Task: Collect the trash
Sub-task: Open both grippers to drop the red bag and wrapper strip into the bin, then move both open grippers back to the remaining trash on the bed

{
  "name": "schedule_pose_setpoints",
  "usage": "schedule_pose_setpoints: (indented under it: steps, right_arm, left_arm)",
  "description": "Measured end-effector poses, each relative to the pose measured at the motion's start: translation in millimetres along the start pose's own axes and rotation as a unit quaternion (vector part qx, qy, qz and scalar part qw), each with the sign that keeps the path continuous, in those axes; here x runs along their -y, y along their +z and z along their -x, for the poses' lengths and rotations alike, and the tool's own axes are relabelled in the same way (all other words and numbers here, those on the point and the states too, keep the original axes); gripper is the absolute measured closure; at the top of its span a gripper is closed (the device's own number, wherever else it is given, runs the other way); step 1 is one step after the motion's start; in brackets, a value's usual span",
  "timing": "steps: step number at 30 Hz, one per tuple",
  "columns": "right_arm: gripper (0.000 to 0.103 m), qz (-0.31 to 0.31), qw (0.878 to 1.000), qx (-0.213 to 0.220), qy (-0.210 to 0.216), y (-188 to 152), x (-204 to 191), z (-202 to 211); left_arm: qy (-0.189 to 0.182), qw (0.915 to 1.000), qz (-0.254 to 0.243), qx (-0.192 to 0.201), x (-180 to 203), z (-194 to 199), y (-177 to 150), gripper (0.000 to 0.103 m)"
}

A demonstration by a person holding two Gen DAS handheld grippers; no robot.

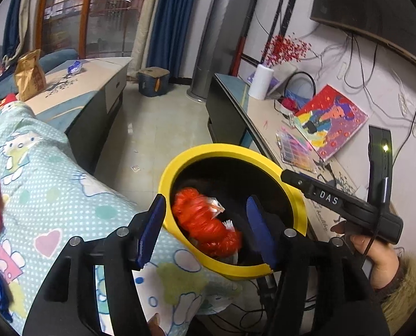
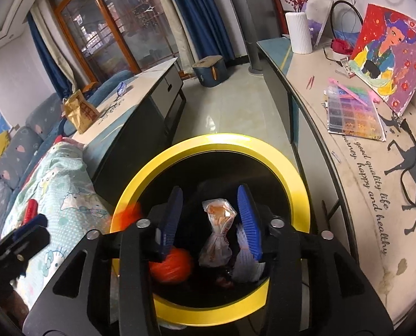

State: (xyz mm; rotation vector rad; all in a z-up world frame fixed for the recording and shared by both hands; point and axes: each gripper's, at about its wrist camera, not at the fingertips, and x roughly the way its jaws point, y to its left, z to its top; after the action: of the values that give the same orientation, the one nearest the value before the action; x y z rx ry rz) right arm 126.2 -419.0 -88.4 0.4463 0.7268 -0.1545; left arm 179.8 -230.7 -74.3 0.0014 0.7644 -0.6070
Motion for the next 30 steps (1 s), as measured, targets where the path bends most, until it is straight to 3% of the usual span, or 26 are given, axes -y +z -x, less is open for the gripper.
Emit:
schedule_pose_setpoints:
  steps: [1,3,5,9,30]
  right_arm:
    - [0.058,-0.001,1.000,0.002,0.000,0,-1,1]
    - [0.055,-0.001,1.000,0.007,0.002,0,-4,3]
    - [0.052,0.009,1.000,0.010,0.000,1,-9,6]
    - [0.045,0.026,0.999,0.021,0.000,4,-19,12]
    - [0.034,0.086,0.994,0.060,0.038,11,-67,47]
  left_arm:
    - [0.003,1.0000,0.005,0.005,-2,4,1,0.035]
    - [0.004,0.9998,0.013,0.013,-6,11,2,0.013]
    - [0.002,0.9994,0.025,0.022,-9,20,3,0.007]
    - [0.008,0.9987,0.033,0.037,-13,34,5,0.007]
    - [0.049,0.9914,0.075,0.095,-45,95,4,0.007]
